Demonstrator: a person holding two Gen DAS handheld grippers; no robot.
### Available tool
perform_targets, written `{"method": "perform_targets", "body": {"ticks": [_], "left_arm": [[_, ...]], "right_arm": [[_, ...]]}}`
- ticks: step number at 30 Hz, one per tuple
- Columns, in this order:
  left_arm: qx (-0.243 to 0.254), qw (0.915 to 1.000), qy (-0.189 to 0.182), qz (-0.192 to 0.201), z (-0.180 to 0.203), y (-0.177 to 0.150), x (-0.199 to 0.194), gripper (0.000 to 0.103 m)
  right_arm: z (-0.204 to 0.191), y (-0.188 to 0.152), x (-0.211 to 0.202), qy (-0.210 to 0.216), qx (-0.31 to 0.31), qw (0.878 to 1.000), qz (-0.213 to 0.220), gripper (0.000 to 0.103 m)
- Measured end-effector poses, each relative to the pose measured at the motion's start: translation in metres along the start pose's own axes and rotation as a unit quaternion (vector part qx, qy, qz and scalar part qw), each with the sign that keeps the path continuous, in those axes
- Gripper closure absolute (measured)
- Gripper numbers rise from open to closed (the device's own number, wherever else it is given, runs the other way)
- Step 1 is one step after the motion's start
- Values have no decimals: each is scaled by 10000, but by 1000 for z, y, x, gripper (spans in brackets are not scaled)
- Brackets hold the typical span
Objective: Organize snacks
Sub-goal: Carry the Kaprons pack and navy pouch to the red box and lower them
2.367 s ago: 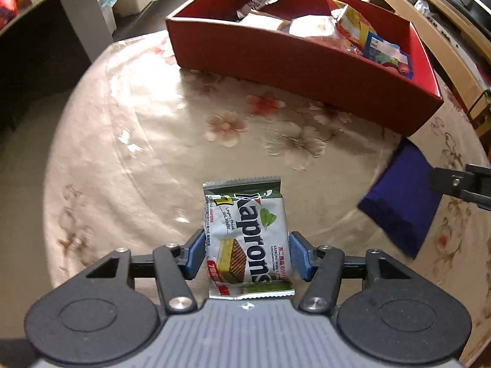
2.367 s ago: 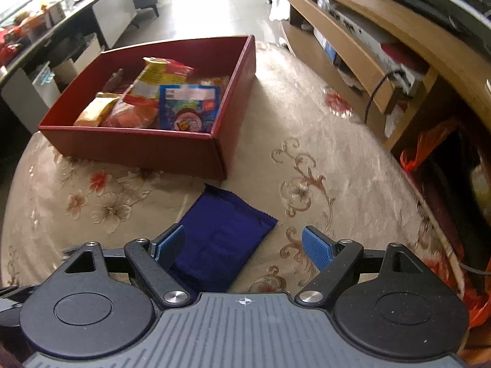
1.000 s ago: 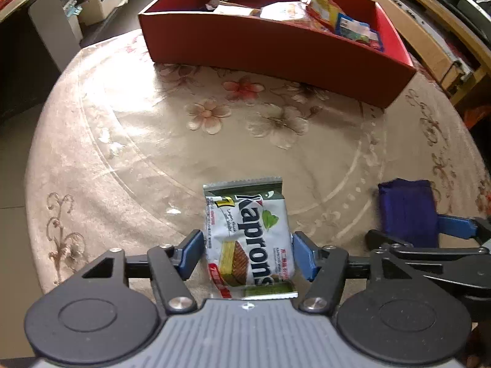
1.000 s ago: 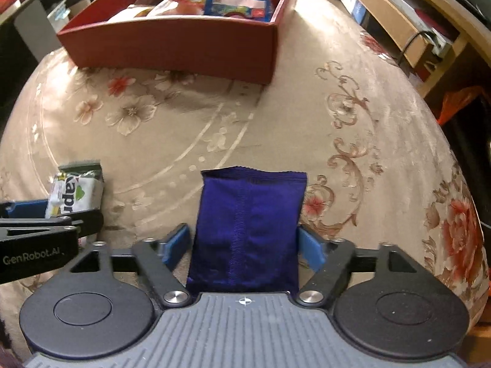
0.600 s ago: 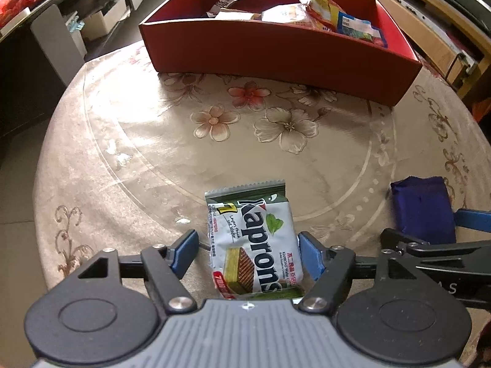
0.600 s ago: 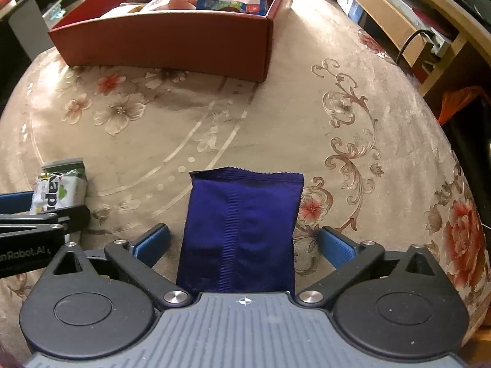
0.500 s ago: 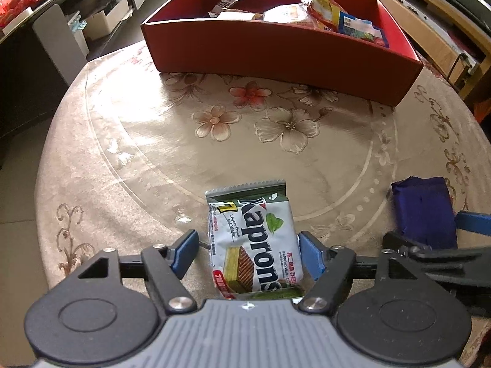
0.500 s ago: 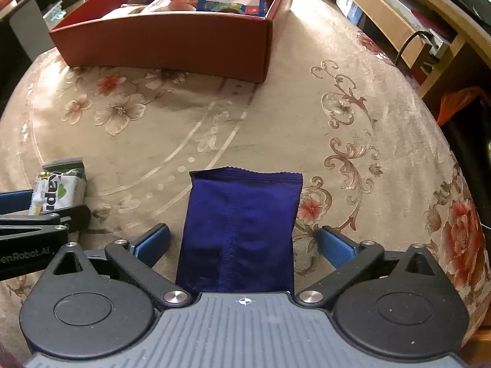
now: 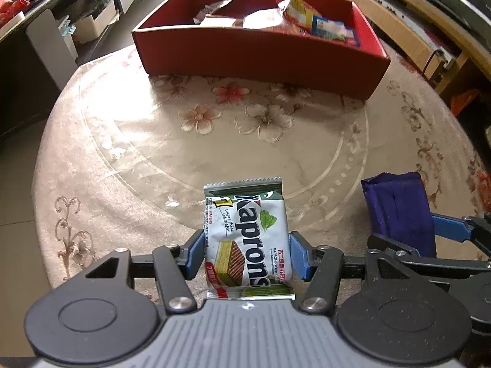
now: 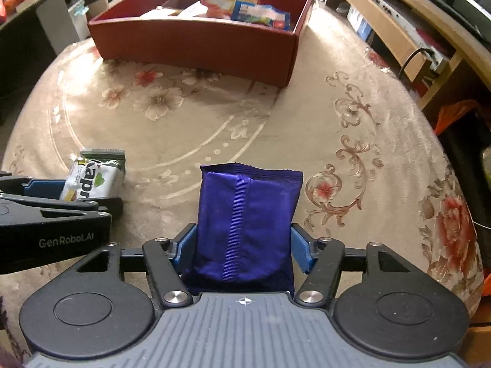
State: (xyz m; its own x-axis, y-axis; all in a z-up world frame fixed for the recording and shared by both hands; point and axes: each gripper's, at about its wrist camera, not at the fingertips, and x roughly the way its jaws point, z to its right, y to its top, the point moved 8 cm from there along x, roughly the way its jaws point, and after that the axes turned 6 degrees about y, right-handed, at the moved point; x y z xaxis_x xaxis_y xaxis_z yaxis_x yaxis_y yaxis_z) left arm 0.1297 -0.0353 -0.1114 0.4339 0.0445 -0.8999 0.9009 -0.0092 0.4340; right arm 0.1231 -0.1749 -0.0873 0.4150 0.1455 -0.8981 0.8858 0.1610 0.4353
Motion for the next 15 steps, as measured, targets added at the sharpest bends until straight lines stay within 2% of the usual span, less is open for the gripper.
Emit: {"method": "perform_targets", "body": {"ticks": [8,15], "left_arm": [[13,9994,82,328,-2,12,-15,47],[-55,9991,77,422,-5,21,-17,47]], "right_arm": [[-1,9,-14,-50,48,9996,269,33],[-1,19,-17,-32,36,9992,406,33]]}}
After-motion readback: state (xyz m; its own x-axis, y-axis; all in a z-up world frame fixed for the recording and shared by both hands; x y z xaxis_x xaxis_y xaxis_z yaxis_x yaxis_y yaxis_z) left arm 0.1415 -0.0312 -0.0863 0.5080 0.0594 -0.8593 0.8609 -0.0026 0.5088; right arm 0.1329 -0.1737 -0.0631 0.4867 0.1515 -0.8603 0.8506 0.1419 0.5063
